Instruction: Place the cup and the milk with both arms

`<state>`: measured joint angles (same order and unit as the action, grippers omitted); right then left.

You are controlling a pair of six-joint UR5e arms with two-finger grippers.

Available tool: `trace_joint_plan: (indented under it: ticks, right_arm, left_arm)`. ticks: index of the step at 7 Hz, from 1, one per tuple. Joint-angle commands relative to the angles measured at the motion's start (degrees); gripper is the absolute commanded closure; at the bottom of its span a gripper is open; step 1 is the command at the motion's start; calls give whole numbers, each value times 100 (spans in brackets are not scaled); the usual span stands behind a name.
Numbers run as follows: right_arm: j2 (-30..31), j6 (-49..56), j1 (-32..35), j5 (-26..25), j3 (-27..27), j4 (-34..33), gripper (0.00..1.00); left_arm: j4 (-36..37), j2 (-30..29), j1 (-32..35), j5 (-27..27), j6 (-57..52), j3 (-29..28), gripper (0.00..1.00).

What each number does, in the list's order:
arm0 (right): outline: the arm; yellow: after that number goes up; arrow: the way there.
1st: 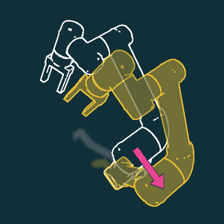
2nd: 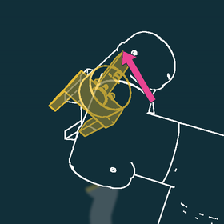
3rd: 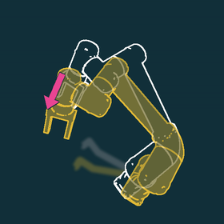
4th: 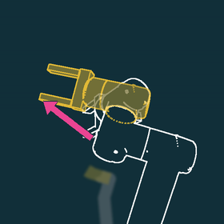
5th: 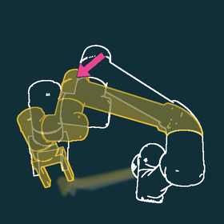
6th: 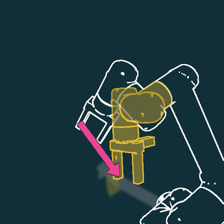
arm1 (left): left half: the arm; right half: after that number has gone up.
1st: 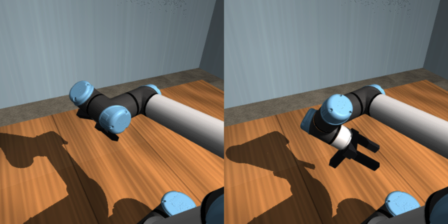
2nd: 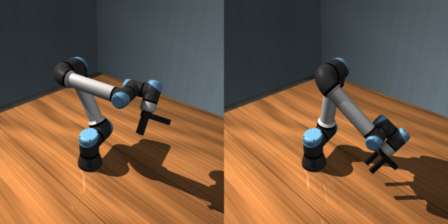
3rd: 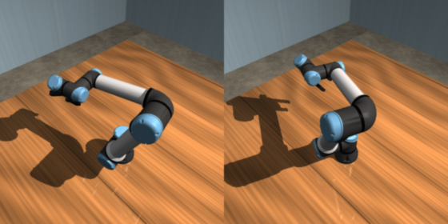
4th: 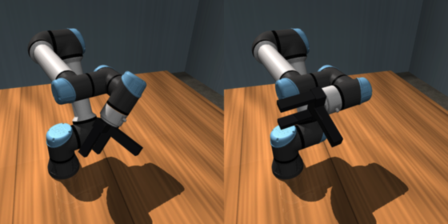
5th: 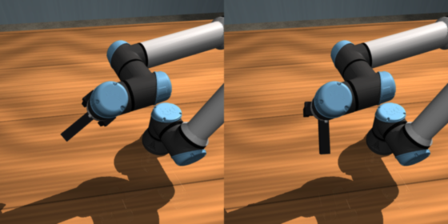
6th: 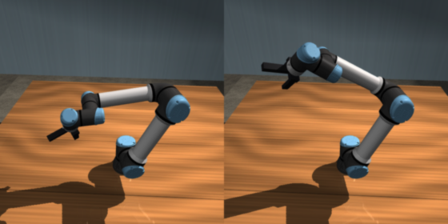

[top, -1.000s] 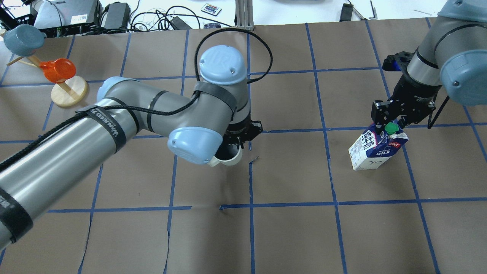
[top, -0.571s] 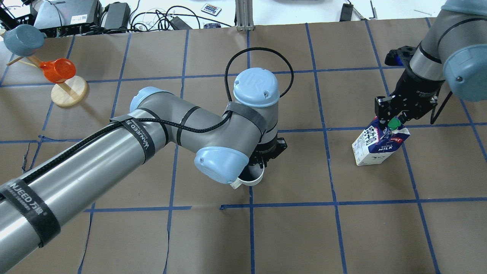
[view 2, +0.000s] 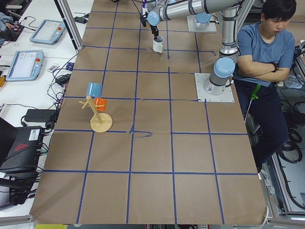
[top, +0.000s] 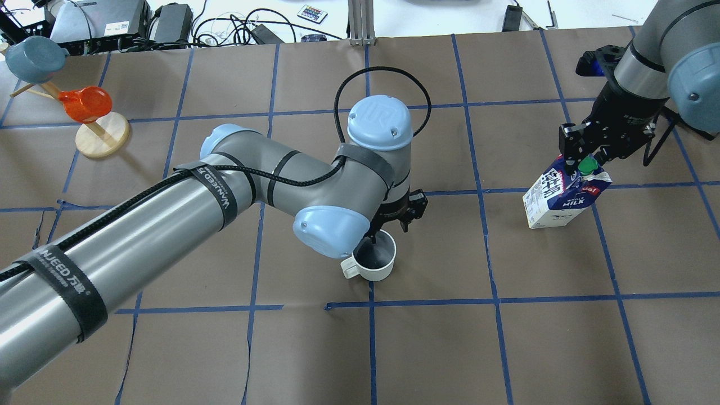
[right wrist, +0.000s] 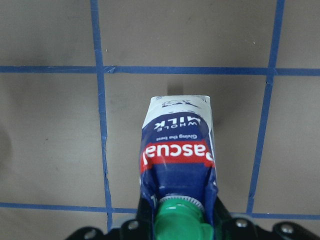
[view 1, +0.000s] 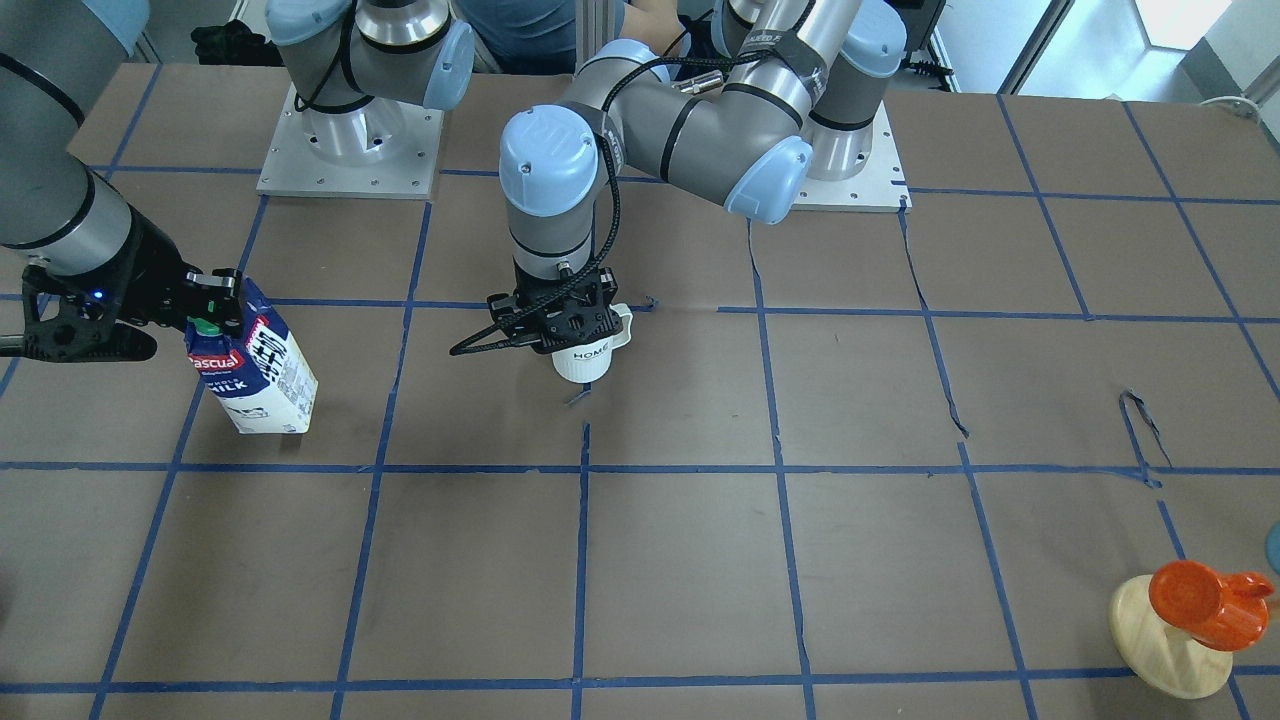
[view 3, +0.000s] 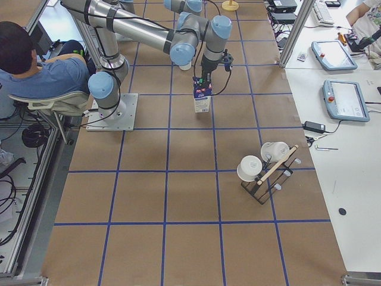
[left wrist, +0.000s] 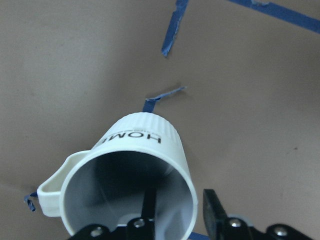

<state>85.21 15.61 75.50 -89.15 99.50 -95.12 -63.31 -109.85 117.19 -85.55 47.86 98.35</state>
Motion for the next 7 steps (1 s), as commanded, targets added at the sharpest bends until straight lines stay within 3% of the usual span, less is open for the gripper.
trace_joint_plan:
  ticks: [1, 4, 6, 7]
  right_arm:
    - [22, -22, 44, 37, -10, 55, 72]
    - [31, -854, 780, 46, -1, 64, 73]
    - [-4, -1723, 1447, 142, 43, -14, 73]
    - [-13, -2180, 1651, 317, 43, -24, 74]
  left_arm:
    - [-477, 208, -756, 186, -850, -551, 0]
    - [-1716, 1041, -1897, 187, -3118, -800, 0]
    - [-2560, 1683, -2322, 126, -4157, -774, 0]
    - [-2625, 1930, -2472, 100, -4327, -721, 0]
